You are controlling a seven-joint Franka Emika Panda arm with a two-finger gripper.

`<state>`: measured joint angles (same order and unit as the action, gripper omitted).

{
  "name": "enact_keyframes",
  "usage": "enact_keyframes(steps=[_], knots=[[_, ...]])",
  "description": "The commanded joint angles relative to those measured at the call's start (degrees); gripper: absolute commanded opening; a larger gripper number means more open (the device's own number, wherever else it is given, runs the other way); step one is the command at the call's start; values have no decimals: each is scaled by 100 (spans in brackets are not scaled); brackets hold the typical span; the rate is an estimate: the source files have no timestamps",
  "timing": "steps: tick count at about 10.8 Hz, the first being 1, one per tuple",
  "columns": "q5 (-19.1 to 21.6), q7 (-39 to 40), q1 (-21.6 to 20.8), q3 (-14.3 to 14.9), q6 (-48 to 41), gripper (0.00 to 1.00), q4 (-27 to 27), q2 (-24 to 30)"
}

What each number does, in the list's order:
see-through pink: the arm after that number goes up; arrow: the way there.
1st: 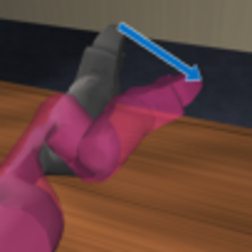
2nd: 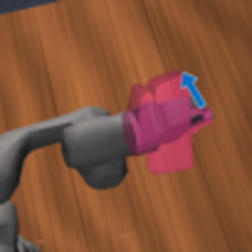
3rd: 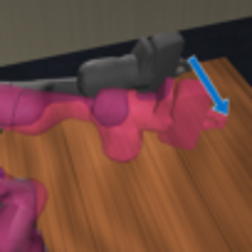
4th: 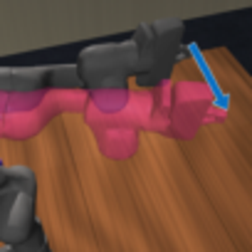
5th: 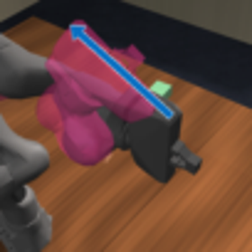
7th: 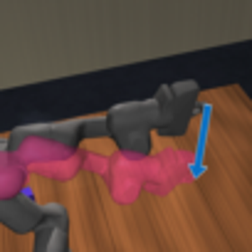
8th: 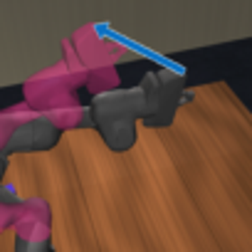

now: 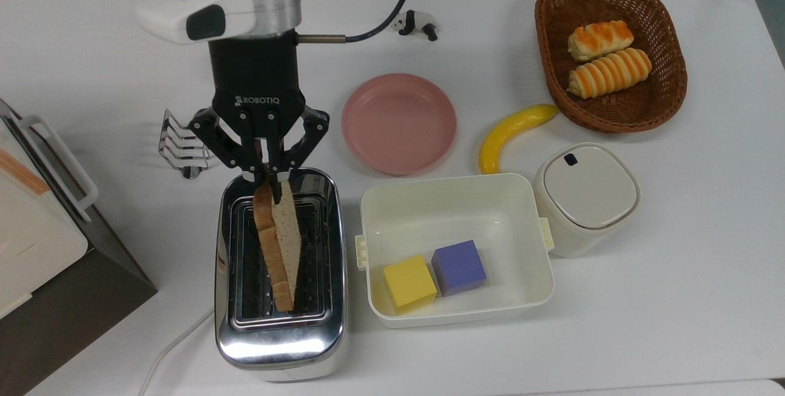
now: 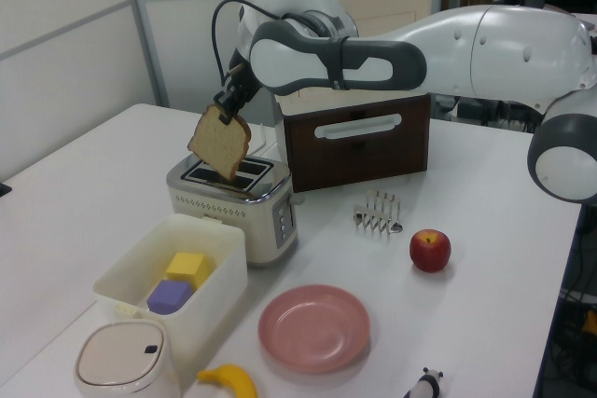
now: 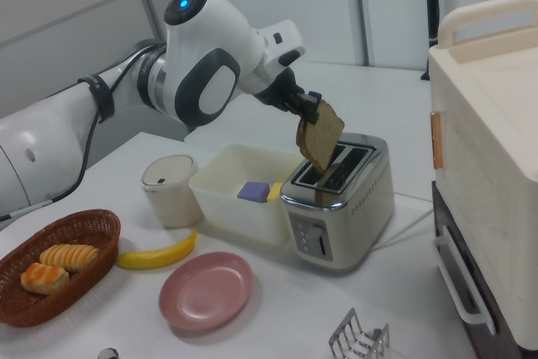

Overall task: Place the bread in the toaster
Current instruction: 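Lower the bread slice edge-first into the toaster slot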

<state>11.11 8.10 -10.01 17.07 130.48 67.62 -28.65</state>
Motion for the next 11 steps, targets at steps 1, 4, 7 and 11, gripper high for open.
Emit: enact_keyframes(steps=[1,4,7,11], knots=[[-74,-80,-221,112,22,0,-12,0],[-223,-37,-309,182,-206,0,-12,18],[-232,138,-326,349,-259,0,32,26],[-224,341,-353,402,-952,0,68,52]])
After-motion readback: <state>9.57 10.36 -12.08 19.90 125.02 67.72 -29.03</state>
